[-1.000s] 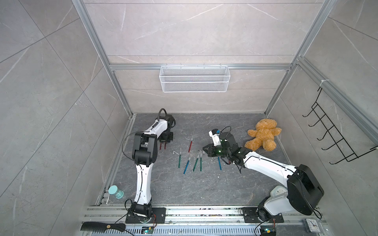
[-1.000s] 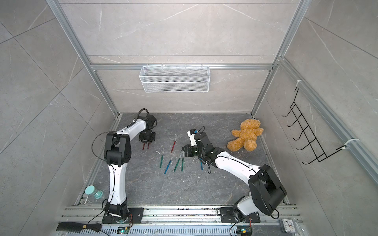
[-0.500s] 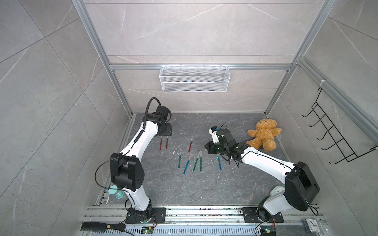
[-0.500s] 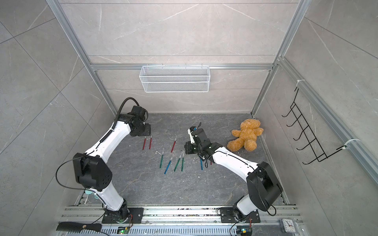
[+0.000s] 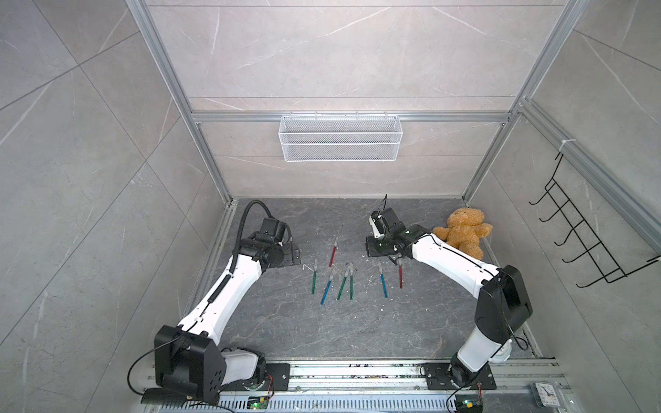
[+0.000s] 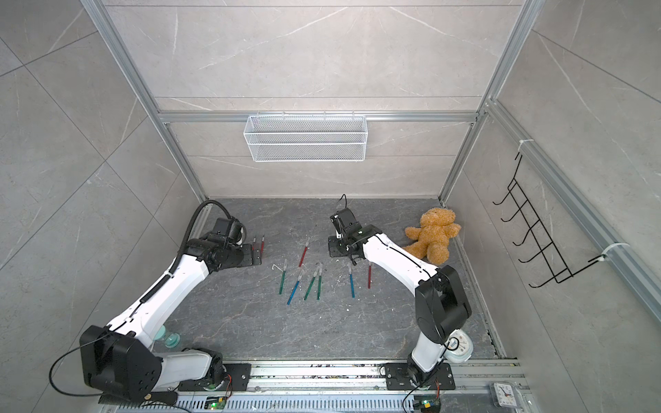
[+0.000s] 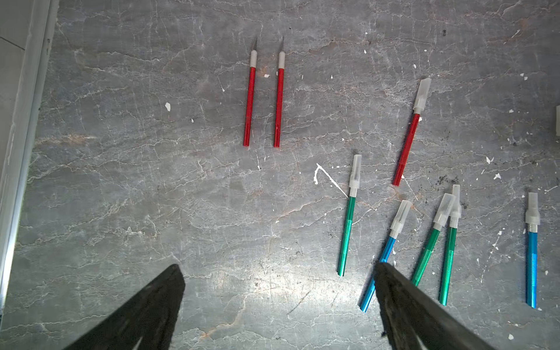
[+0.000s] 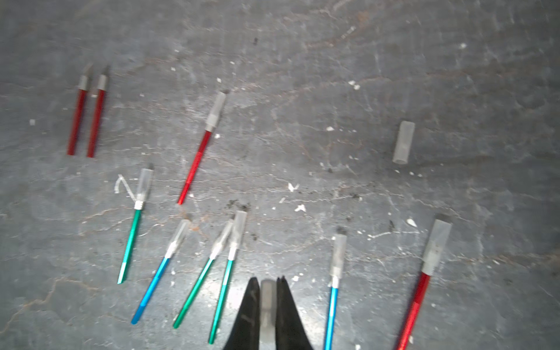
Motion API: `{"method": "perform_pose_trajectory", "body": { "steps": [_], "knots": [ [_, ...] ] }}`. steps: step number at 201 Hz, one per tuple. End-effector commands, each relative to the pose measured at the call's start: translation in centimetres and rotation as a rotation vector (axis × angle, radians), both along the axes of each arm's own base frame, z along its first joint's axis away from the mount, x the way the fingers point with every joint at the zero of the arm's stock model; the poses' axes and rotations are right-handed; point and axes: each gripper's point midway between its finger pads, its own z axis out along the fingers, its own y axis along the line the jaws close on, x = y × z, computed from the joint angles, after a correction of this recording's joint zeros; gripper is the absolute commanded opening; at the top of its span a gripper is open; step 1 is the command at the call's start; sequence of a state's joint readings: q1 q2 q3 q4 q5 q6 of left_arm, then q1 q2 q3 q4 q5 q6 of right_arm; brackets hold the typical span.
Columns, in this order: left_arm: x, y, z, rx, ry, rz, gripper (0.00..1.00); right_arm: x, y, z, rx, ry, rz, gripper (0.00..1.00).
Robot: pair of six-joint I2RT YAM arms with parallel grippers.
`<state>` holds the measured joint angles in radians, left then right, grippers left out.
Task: Remove protective caps from carving knives
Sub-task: Place the protective sleeve at the center of the board.
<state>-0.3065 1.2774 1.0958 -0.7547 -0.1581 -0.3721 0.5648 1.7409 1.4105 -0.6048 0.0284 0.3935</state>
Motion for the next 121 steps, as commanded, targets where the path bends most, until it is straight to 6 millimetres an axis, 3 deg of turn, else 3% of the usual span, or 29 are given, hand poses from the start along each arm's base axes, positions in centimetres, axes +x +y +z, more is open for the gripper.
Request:
{"method": "perform_pose_trajectory", "body": {
  "steps": [1,35,67,121],
  "knots": [
    [0.1,-0.5,1.4,-0.052,-0.102,0.023,1.00,0.7,-2.9,-0.6,-0.113,0.049,-0.047,0.00],
    [-0.8,-2.3,0.8,0.037,-0.089,-0.068,1.00,3.5,-6.0,-1.7,-0.168,0.093,-0.134,0.00],
    [-0.8,-2.4,0.6,0.132,-0.057,-0.097,1.00,5.9,-8.4,-2.7,-0.250,0.128,-0.200,0.00],
    [-1.0,-2.5,1.1,0.125,-0.091,-0.096,1.00,8.8,-10.7,-4.3,-0.309,0.199,-0.236,0.00]
  ]
}}
